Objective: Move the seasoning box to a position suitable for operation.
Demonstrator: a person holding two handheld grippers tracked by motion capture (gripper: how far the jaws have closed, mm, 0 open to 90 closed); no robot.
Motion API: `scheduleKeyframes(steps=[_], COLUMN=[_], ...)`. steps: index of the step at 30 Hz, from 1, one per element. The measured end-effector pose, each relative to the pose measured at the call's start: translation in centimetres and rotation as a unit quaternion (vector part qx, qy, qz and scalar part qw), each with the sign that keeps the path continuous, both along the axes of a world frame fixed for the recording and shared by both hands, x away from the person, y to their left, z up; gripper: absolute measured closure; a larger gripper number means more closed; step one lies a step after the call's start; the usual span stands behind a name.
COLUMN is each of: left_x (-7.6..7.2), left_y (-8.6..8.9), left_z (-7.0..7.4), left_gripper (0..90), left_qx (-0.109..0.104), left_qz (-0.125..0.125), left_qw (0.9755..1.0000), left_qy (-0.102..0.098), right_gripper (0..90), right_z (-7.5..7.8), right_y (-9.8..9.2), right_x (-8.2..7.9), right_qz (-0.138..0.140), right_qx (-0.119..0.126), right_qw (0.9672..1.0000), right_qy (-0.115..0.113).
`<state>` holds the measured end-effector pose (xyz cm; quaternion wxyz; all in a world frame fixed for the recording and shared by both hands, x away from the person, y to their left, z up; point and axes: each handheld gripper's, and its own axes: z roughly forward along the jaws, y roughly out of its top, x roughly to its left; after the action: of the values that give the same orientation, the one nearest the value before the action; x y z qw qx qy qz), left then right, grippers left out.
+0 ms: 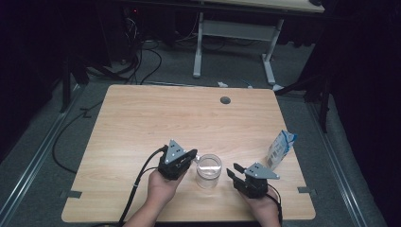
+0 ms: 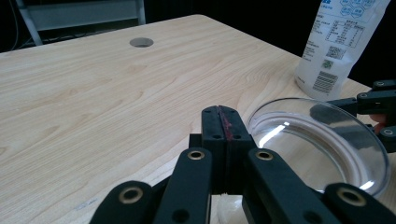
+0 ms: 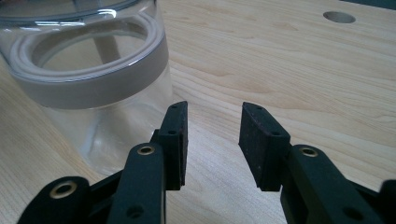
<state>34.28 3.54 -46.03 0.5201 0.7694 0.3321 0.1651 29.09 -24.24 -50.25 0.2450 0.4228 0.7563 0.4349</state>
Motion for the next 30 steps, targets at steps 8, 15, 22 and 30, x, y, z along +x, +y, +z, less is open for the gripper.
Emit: scheduleKeyframes(steps=[8, 15, 22, 30], left_x=[-0.09, -0.11, -0.11, 0.00], left_y=[-0.05, 0.02, 0.03, 0.09], left_z=[-0.04, -0.21, -0.25, -0.39], left_gripper=[90.0, 90.0, 90.0, 90.0], left_qx=[0.000, -0.007, -0.008, -0.005], left_qz=[-0.001, 0.000, 0.000, 0.001], left_qw=[1.0000, 1.0000, 1.0000, 1.0000], left_qy=[-0.001, -0.002, -0.003, 0.000], right_gripper=[62.2, 62.4, 82.0, 89.2], right_z=[-0.02, 0.00, 0.27, 0.86], right_y=[0.11, 0.19, 0.31, 0.63], right_x=[-0.01, -0.06, -0.40, -0.93], right_qz=[0.001, 0.002, 0.008, 0.023], right_qx=[-0.002, -0.002, -0.007, -0.006], right_qw=[1.0000, 1.0000, 0.9999, 0.9994], right_qy=[0.000, 0.000, -0.011, -0.025])
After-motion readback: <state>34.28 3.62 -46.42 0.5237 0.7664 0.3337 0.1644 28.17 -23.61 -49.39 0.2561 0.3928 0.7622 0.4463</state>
